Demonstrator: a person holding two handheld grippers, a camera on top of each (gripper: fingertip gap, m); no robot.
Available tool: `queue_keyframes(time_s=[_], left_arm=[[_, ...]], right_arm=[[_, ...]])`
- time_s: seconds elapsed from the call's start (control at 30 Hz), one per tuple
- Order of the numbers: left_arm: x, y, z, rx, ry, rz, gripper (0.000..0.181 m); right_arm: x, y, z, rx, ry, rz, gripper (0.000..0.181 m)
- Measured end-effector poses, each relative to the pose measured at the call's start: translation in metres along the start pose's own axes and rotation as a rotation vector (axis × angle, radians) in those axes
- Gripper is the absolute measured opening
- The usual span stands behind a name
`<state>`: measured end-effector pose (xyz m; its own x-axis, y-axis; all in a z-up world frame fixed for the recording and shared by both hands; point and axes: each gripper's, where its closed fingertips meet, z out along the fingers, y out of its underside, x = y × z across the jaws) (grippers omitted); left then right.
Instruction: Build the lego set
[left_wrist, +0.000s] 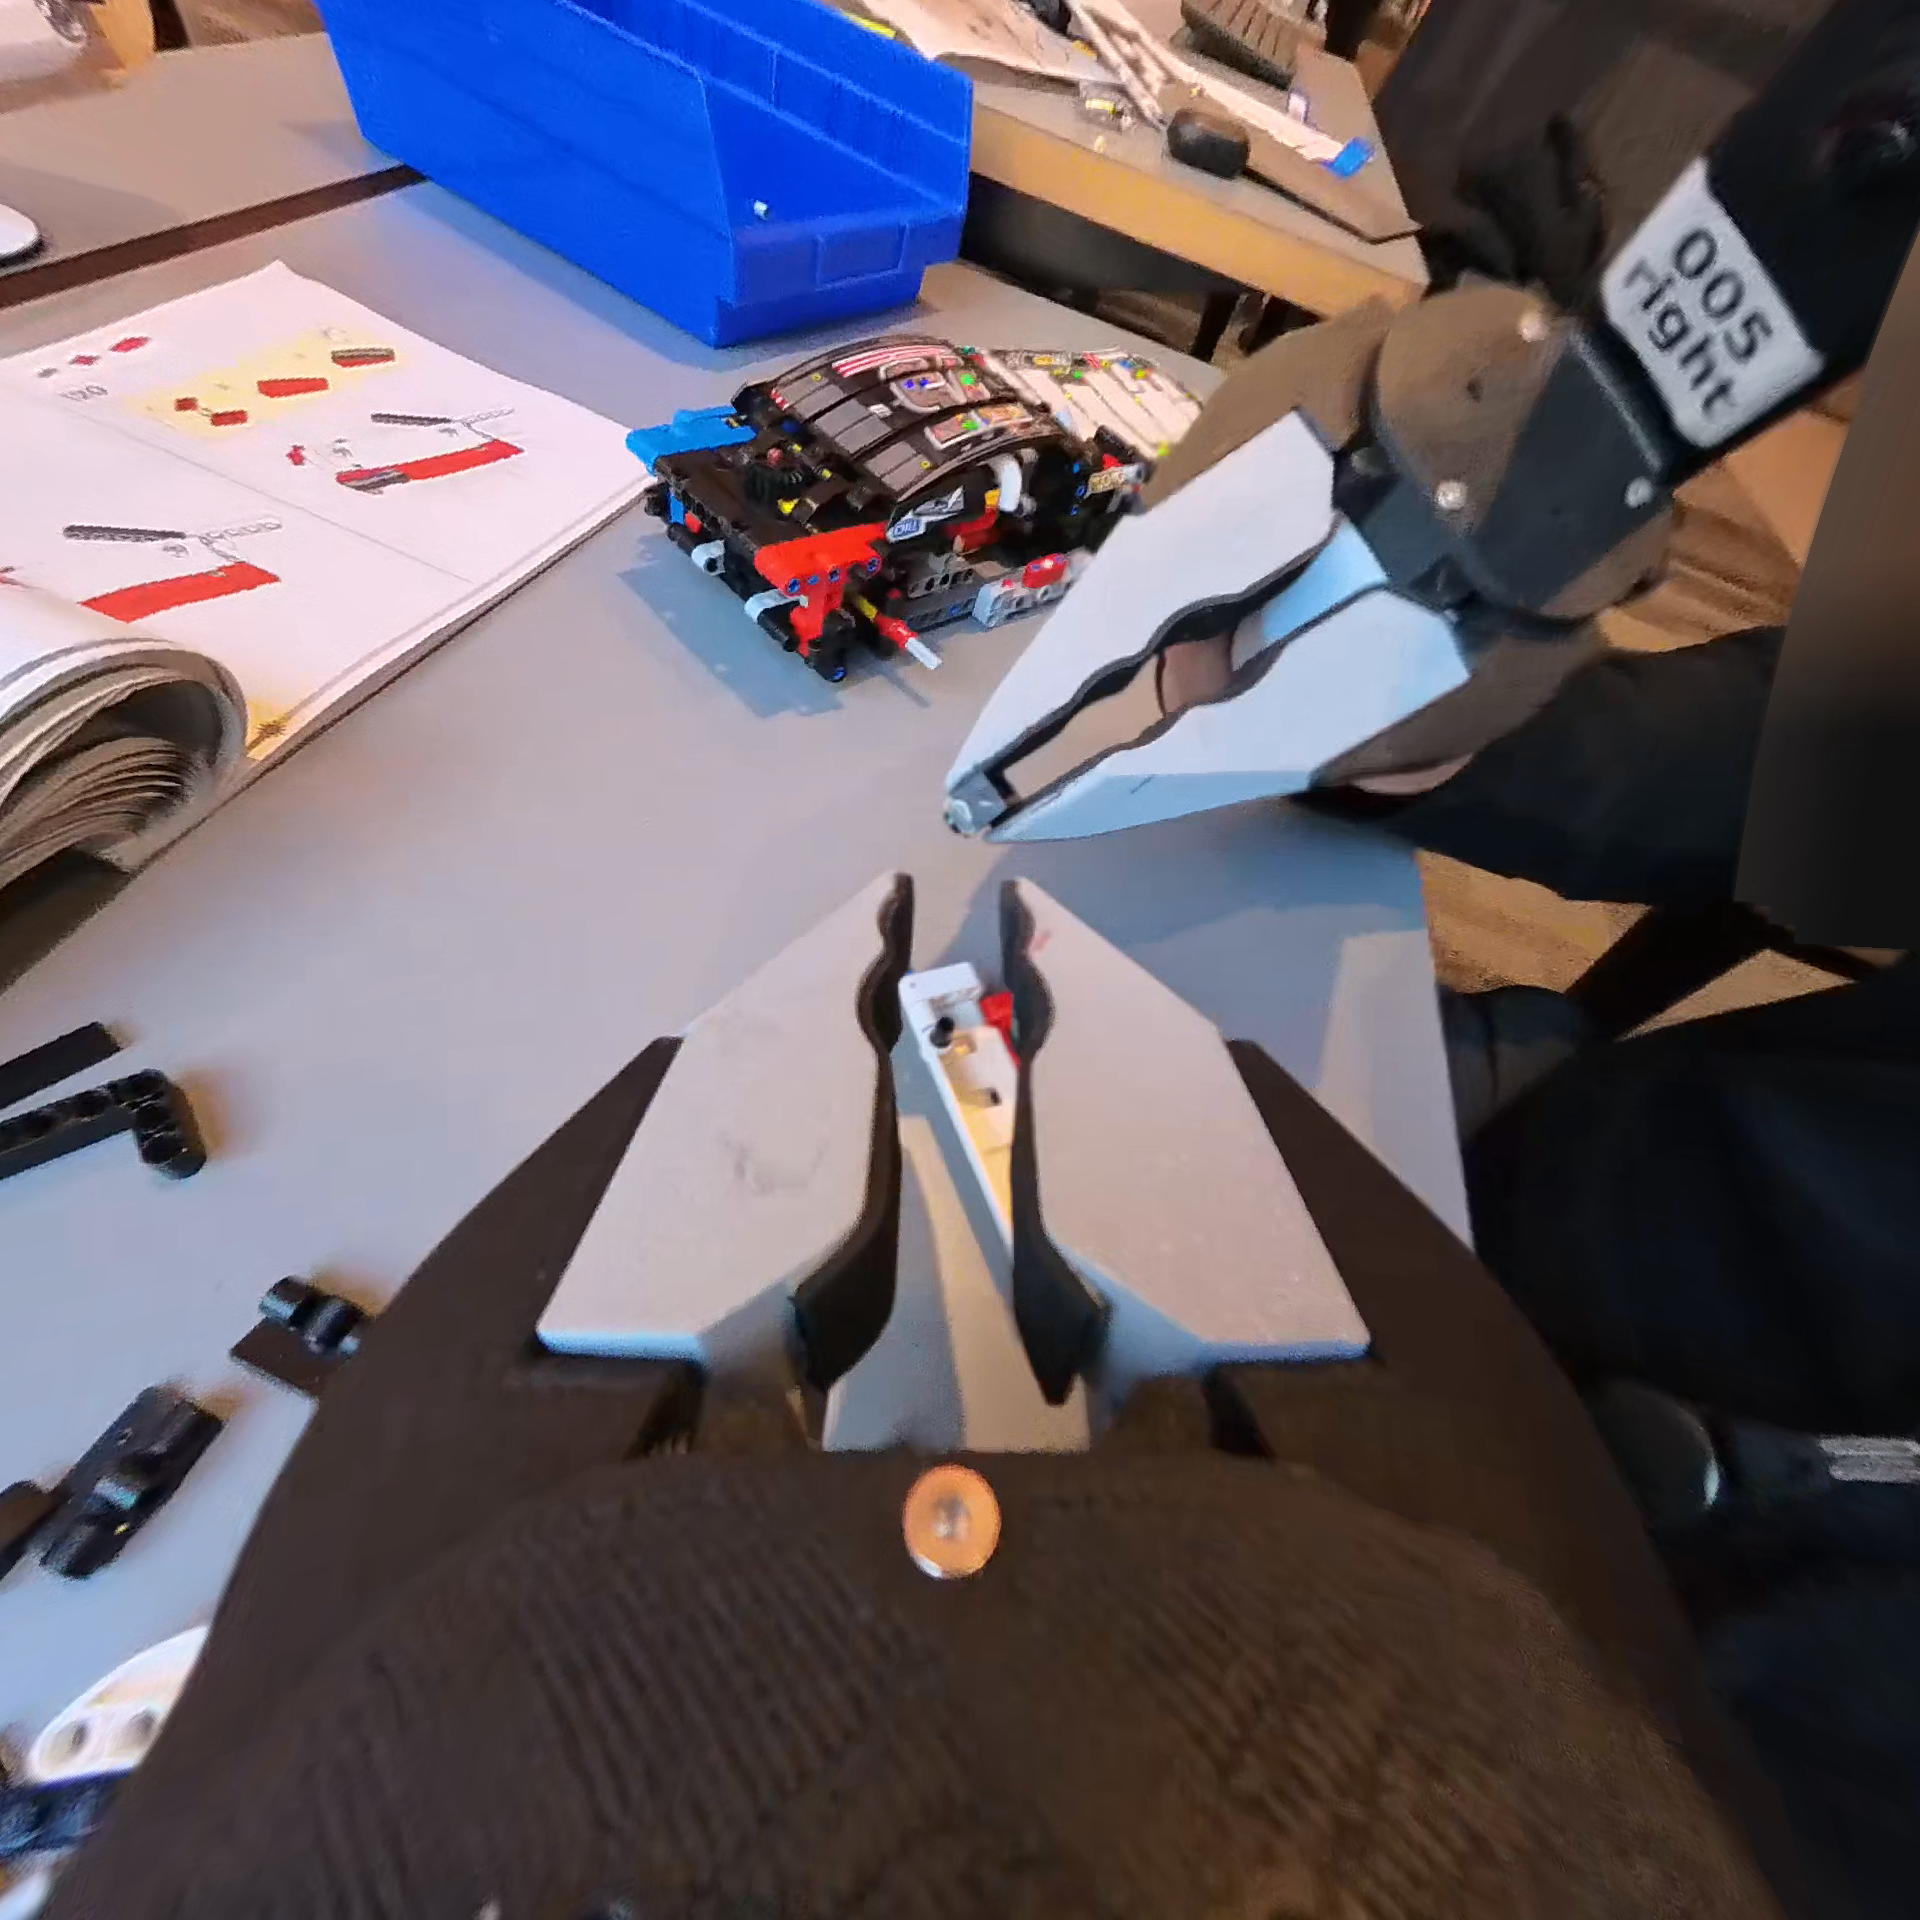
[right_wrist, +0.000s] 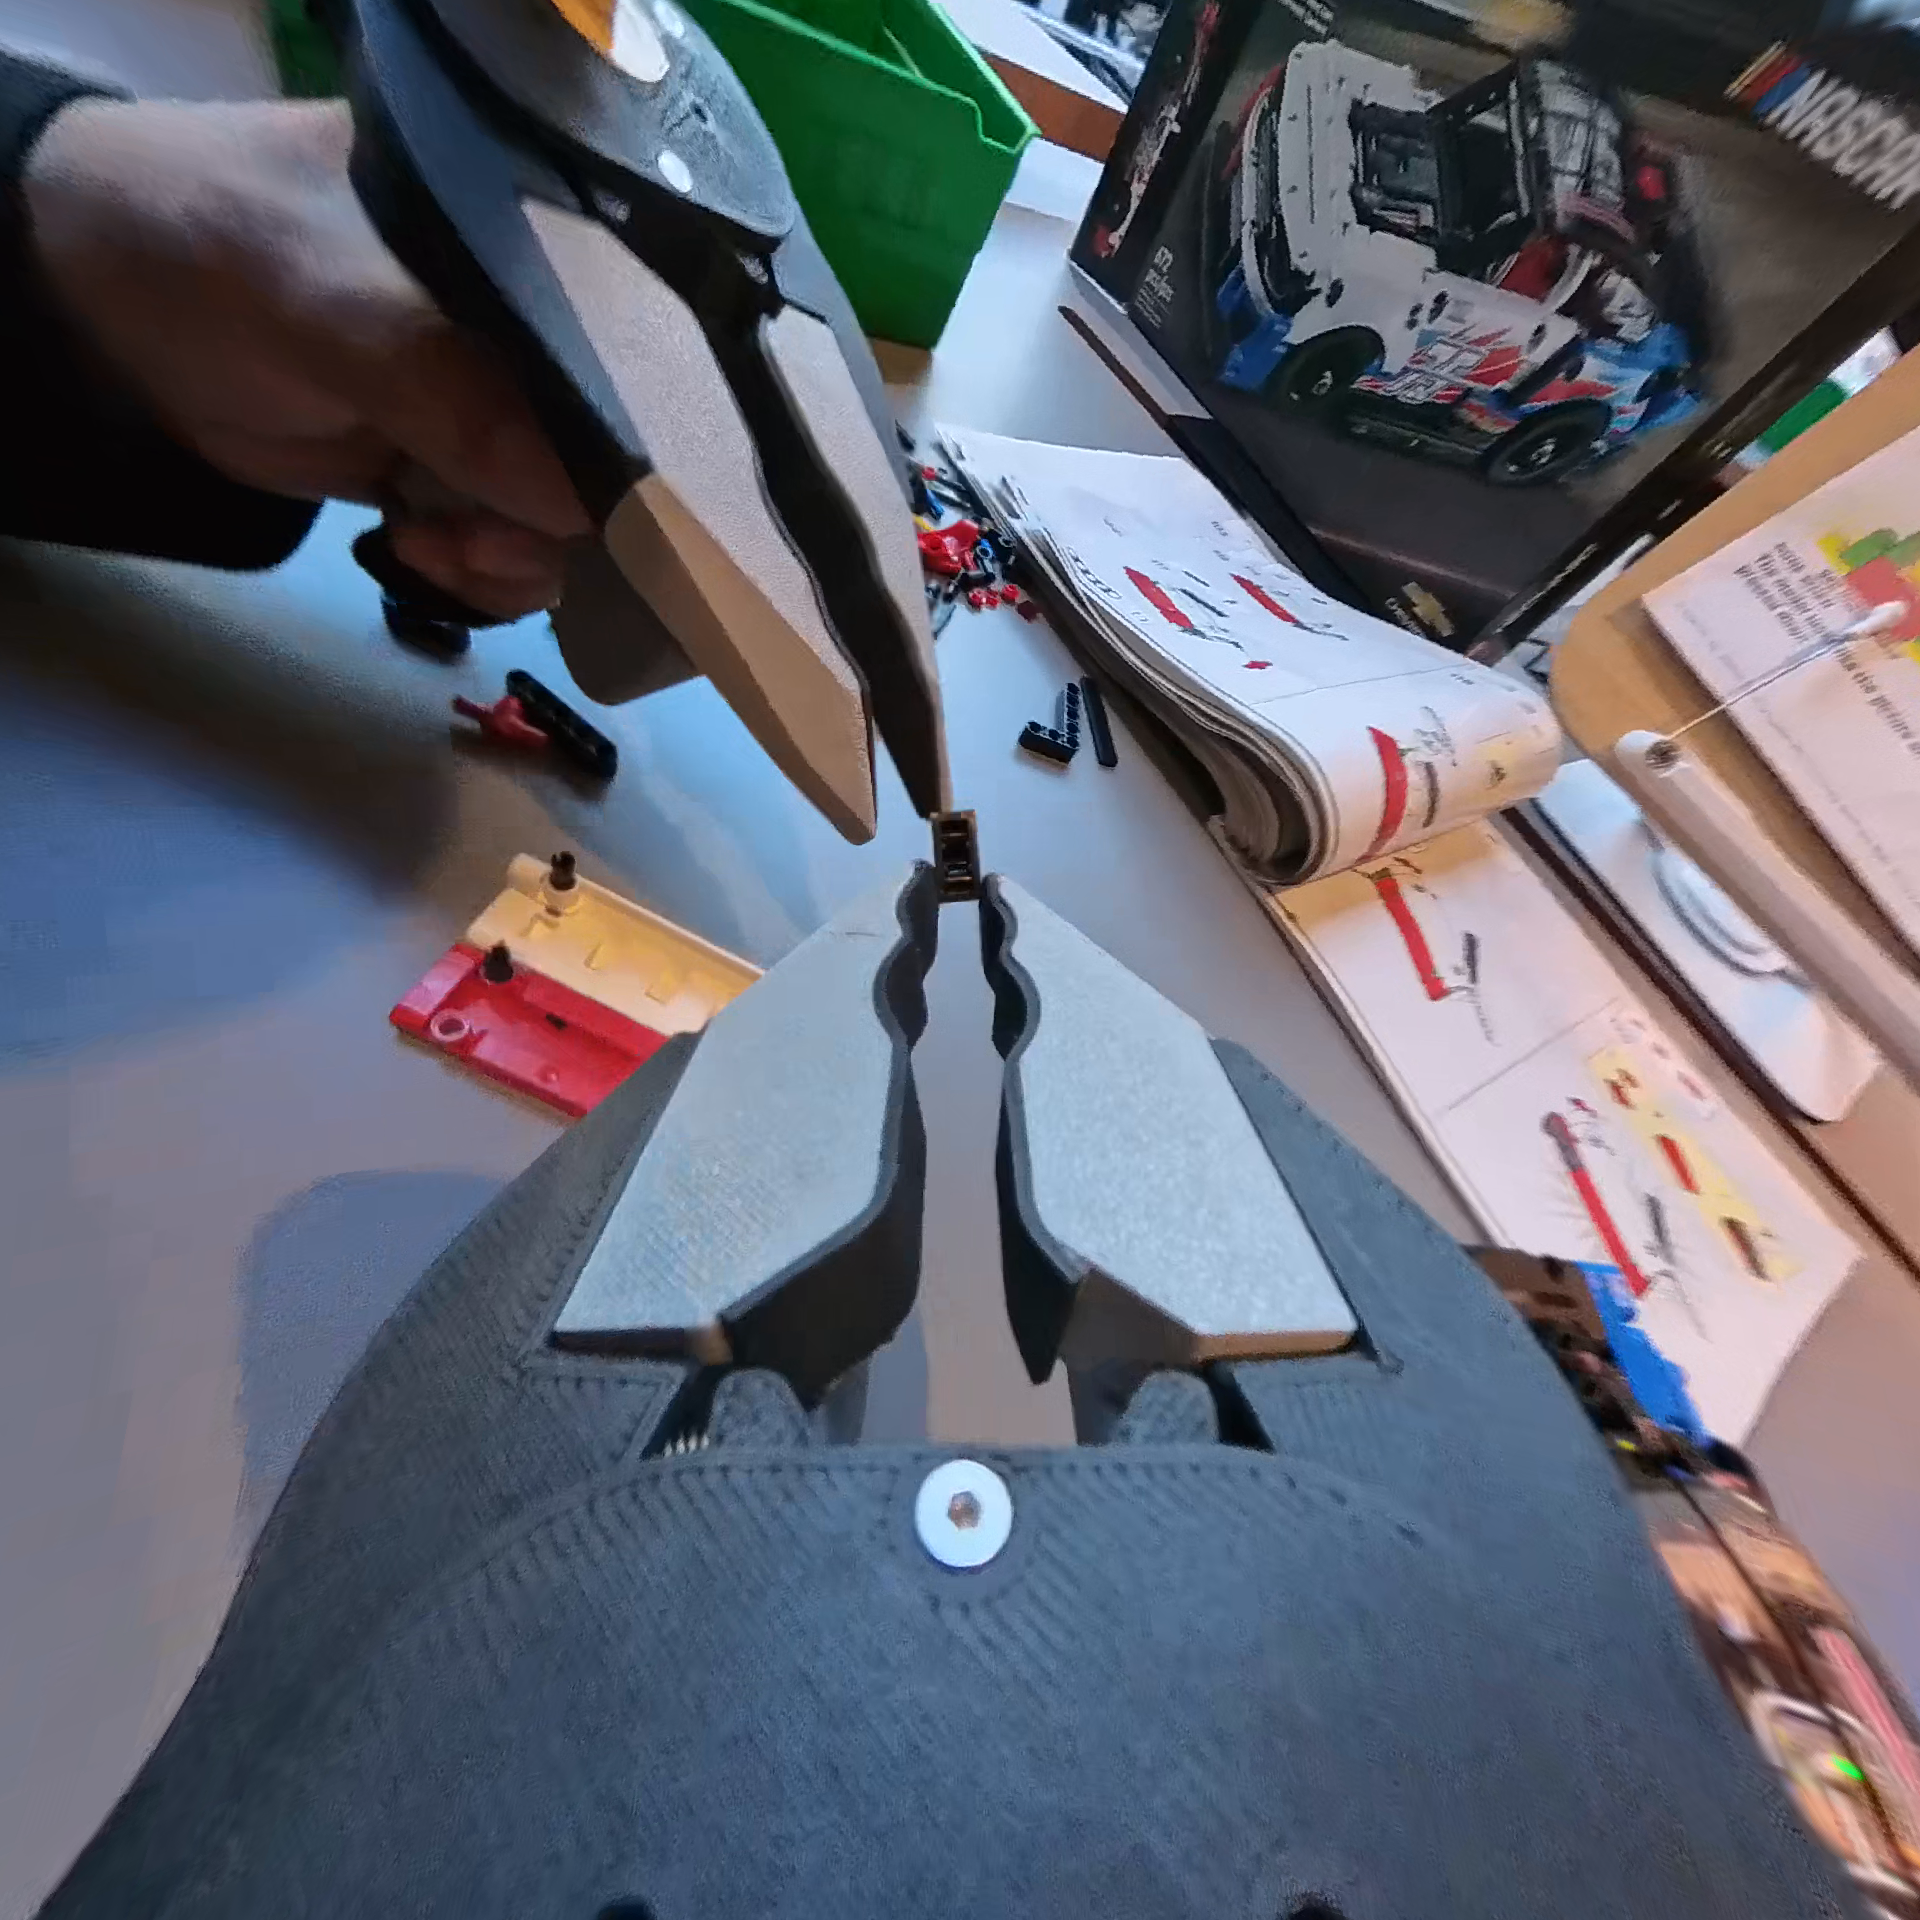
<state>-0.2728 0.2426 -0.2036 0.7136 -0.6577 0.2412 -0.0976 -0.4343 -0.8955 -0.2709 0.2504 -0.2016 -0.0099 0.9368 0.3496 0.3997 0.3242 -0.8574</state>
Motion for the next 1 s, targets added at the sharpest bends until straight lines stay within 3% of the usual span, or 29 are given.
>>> queue_keyframes(time_s=[0.13, 0.3, 0.6, 0.83, 1.0], left_arm=[[0.015, -0.008, 0.003, 0.027, 0.080, -0.090, 0.021], [0.026, -0.010, 0.005, 0.028, 0.149, -0.192, 0.013], [0.045, -0.013, -0.001, 0.046, 0.316, -0.281, 0.009], [0.061, -0.011, -0.003, 0.006, 0.511, -0.442, 0.010], [0.053, -0.003, 0.003, -0.031, 0.474, -0.479, 0.010]], right_arm=[[-0.004, -0.002, -0.009, -0.037, 0.095, -0.182, 0.006], [-0.011, -0.005, -0.014, -0.042, 0.173, -0.336, 0.006], [-0.026, -0.020, -0.033, 0.101, 0.181, -0.402, 0.007], [-0.038, -0.027, -0.043, 0.168, 0.057, -0.308, 0.006], [-0.038, -0.014, -0.037, 0.100, 0.038, -0.260, 0.000]])
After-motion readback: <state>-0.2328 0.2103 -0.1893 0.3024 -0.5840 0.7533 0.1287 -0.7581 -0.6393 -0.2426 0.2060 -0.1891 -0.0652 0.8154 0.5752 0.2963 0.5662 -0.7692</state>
